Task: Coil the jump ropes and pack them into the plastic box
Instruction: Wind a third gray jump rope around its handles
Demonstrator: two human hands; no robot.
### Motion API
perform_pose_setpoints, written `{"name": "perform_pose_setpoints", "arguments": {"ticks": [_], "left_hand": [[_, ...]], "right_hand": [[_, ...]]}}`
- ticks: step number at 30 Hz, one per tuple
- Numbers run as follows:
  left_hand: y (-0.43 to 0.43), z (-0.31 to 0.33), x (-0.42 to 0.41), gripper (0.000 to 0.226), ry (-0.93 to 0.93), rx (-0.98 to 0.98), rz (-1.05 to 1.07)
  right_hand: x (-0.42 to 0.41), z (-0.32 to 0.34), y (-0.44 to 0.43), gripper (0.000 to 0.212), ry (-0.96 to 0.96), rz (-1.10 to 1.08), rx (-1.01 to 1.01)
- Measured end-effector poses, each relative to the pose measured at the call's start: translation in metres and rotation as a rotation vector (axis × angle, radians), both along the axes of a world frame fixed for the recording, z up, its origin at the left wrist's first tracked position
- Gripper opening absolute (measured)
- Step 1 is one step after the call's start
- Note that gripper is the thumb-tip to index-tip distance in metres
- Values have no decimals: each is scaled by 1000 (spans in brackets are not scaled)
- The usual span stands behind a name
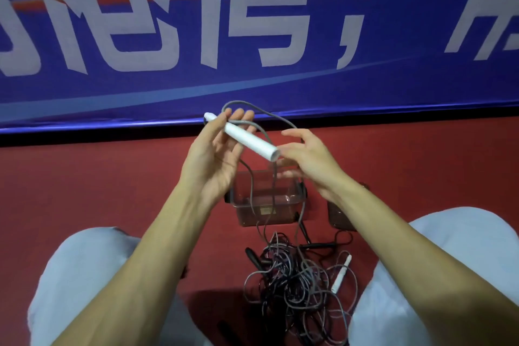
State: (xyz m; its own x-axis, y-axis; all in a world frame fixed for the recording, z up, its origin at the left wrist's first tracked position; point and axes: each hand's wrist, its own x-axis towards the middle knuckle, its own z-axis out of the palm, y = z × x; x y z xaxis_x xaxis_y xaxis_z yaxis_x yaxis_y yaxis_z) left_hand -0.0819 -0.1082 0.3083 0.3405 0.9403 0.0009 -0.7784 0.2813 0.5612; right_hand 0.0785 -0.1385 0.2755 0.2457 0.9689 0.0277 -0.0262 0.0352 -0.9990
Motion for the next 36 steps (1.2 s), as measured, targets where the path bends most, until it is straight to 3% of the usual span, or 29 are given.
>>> {"name": "perform_pose_setpoints", "arguments": {"ticks": [4,8,11,15,20,24,33,36], "left_hand": [[3,5,-9,13,-105,-35,3],[5,4,-15,5,-158,-38,-3],[6,3,-16,5,-144,-28,22],[13,-5,-13,14,157,85,112],[16,-23,-3,22,675,241,63],[9,-36,8,19,996,503,7],[2,-44,14,14,1002,518,-269],[-4,-42,16,8,1011,558,-383]], "right_hand": [[-7,-13,3,47,-230,174,-19],[-12,-20,-1,20,-579,379,-28],[-13,-31,4,13,-822,263,41],[-15,-25,5,29,-379,74,18],[-5,-10,0,19,-145,-59,173],[-2,1,-5,20,-1,-82,228],[13,20,-12,16,709,-34,357],[15,22,-13,17,812,1,366]]}}
